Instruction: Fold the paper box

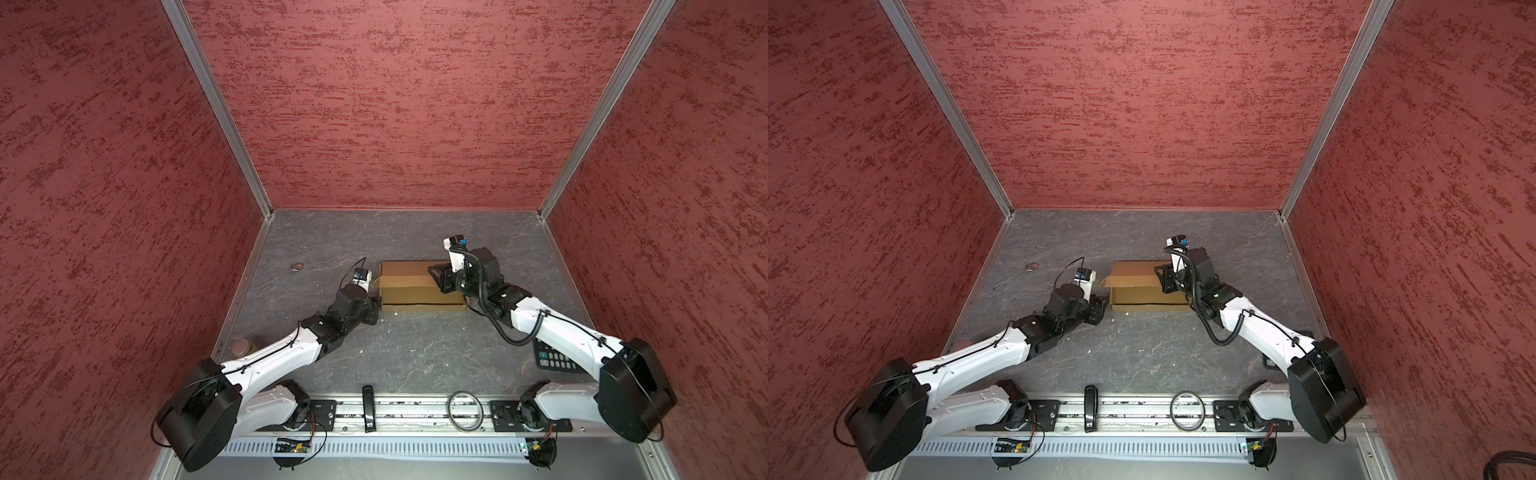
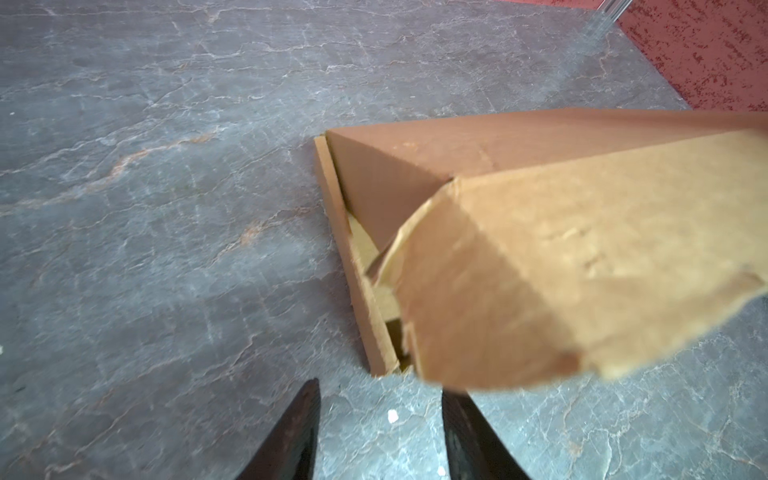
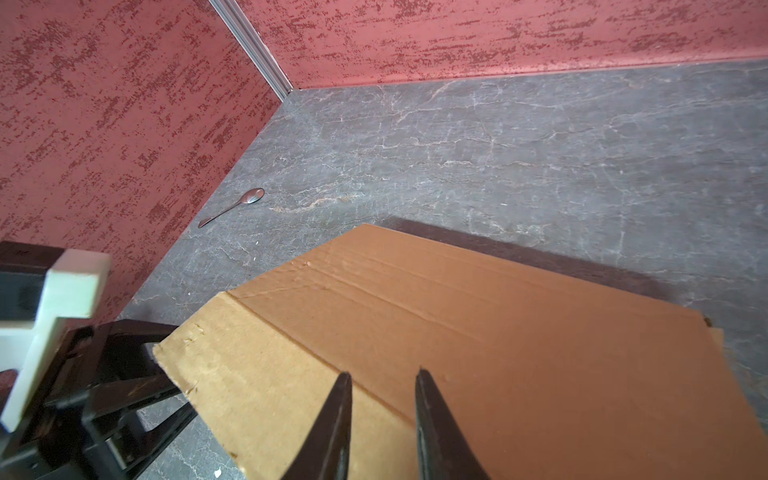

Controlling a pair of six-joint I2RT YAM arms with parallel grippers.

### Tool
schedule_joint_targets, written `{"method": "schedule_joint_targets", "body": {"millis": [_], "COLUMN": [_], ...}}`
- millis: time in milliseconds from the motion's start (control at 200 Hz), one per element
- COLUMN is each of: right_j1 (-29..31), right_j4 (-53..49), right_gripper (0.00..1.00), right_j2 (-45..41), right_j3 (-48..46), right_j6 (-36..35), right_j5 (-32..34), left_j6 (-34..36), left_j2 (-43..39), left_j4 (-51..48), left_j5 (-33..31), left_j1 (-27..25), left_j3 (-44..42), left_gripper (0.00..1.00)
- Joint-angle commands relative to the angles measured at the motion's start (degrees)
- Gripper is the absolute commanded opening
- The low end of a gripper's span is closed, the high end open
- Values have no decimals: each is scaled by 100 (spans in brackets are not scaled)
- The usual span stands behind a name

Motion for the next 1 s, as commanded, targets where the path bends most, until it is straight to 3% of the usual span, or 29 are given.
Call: {"method": "schedule_joint_targets", "body": {"millis": [0, 240, 336, 681, 997], "right_j1": [40, 56, 88, 187, 242], "right_j4": [218, 285, 323, 526, 628], "right_gripper": [28, 28, 28, 28, 28], "right_j2": [56, 186, 219, 262, 442], "right_j3": [-74, -89, -152, -479, -680], "right_j6": [115, 158, 162, 134, 92], "right_j5": [119, 63, 70, 112, 186], "left_j6": [-138, -272, -295, -272, -258], "left_j2": [-301, -968, -1190, -908, 211], "left_j4": [-272, -827, -941, -896, -314], "left_j5": [-191, -539, -602, 1217, 2118], "left_j1": [-33, -19, 112, 1737, 2008], "left_j3": [-150, -273, -240, 317, 806], "left_gripper": [52, 64, 73, 79, 80]}}
